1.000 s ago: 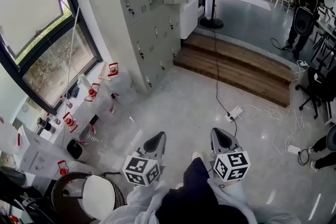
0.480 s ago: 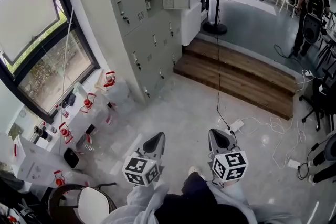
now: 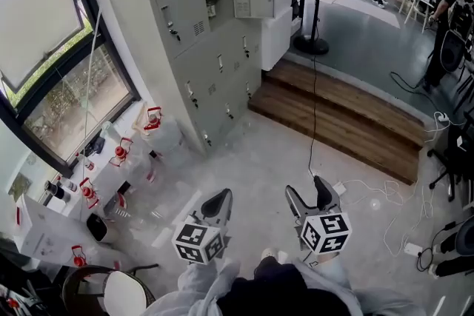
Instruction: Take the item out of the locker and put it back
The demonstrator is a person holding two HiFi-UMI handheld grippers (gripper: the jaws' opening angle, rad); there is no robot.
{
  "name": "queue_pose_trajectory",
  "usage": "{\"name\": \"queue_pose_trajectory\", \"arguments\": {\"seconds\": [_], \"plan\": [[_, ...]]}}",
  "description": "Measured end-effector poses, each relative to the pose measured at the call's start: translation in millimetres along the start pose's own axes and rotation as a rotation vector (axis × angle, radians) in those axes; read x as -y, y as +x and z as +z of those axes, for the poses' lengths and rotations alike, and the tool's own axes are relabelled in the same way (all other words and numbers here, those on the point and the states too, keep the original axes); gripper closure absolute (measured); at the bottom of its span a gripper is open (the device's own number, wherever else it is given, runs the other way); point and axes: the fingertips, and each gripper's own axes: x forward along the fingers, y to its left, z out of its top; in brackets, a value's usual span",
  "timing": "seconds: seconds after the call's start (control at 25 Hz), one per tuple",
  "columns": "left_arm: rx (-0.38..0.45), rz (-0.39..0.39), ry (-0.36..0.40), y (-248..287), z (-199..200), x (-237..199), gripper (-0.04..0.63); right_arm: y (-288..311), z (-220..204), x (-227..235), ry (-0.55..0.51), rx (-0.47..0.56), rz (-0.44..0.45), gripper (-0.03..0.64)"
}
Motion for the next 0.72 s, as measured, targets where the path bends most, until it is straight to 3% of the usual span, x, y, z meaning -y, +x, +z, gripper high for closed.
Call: {"name": "queue_pose_trajectory", "arguments": {"seconds": [0.16,0.48,0.72], "plan": [[-0.003,0.003,-0.002,28,4,-4,0.588,24,9,22,0.0,0.012,-0.012,0.148],[0.01,0.011,-0.001,76,11,-4,0.588,53,21,52,-0.014,0.024,0.041,0.143],[-0.027,0.028,-0.014,80,-2,-10,0.588,63,8,54,0.012,-0.01,0.059,0.143]]}}
